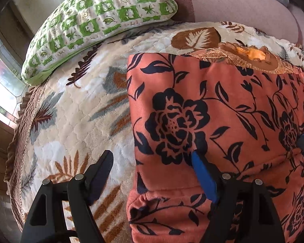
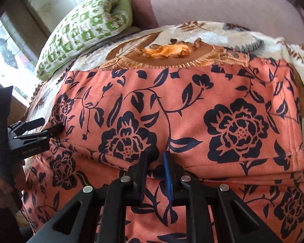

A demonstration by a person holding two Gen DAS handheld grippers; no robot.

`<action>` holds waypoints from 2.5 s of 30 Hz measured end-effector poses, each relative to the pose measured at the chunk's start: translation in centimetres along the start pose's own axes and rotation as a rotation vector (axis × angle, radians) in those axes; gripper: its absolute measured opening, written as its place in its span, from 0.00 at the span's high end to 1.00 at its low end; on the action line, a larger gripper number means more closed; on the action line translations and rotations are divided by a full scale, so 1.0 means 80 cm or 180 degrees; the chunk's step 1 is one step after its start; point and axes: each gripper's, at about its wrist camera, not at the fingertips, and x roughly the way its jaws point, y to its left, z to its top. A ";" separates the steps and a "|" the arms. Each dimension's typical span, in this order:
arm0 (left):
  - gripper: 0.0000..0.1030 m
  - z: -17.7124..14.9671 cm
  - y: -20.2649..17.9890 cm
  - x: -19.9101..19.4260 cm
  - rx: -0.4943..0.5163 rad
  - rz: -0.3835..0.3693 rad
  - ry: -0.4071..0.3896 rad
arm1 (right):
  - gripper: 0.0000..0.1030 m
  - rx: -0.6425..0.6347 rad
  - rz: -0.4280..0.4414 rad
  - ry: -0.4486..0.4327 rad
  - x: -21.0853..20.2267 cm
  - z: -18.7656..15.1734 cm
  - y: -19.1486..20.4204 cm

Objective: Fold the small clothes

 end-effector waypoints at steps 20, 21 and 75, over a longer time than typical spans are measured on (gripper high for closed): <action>0.22 -0.121 -0.046 -0.250 -0.0369 -0.0136 -0.0911 | 0.81 0.0122 0.0275 -0.0533 -0.222 -0.140 -0.023; 0.22 -0.123 -0.047 -0.261 -0.0369 -0.0127 -0.0949 | 0.81 0.0119 0.0287 -0.0547 -0.230 -0.146 -0.023; 0.47 -0.327 0.050 -0.173 -0.1035 -0.0856 0.0637 | 0.28 0.0950 0.0314 -0.0202 -0.267 -0.275 -0.140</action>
